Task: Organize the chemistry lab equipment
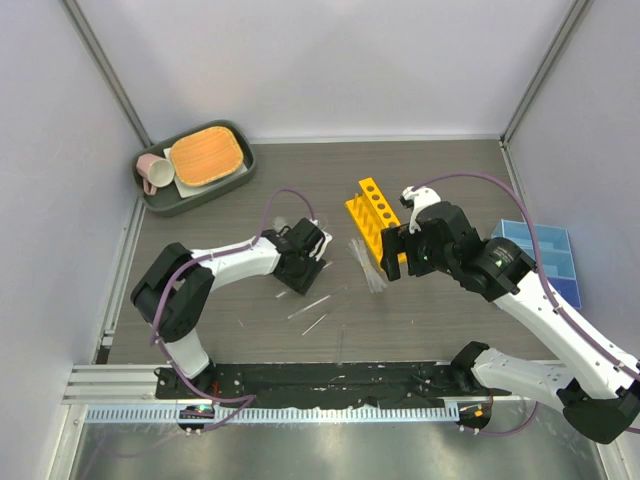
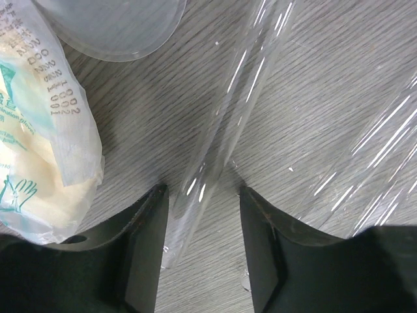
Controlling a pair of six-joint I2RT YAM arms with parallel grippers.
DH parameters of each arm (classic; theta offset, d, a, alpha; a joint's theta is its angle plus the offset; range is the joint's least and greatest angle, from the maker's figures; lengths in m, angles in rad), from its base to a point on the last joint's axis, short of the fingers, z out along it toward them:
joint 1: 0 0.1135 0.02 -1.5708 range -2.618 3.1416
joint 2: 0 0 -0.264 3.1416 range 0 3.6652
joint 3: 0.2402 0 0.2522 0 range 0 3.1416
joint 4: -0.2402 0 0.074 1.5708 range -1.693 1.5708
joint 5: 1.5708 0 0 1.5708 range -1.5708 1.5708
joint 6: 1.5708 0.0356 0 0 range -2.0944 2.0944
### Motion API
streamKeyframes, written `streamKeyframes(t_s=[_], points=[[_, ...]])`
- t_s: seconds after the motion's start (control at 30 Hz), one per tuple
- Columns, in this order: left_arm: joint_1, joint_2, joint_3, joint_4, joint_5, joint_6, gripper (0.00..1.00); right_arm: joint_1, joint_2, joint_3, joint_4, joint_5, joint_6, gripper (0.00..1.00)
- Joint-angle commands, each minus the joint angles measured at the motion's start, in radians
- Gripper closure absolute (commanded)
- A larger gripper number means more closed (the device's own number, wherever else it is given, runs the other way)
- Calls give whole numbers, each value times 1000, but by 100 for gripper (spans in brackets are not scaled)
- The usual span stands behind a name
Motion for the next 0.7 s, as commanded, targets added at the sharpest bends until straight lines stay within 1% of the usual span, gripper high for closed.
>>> streamKeyframes(t_s=[0.0, 0.17, 0.23, 0.27, 0.3, 0.37, 0.5, 0.67], points=[[4, 28, 28, -16, 33, 7, 54, 8, -24, -2, 34, 14, -10, 6], [3, 22, 30, -22, 30, 3, 60, 8, -23, -4, 36, 14, -10, 6], [3, 16, 34, -26, 22, 7, 63, 9, -23, -4, 36, 14, -10, 7], [3, 16, 33, -31, 21, 7, 66, 9, -23, -2, 36, 16, -10, 6], [3, 17, 34, -33, 18, 10, 70, 11, -20, -4, 36, 16, -10, 7], [3, 19, 36, -36, 18, 11, 73, 11, -18, -4, 33, 14, -10, 6], [-6, 19, 30, -39, 15, 13, 83, 11, -17, -2, 36, 21, -10, 7], [-13, 10, 34, -46, 16, 20, 87, 12, -6, 7, 31, 24, -10, 7]])
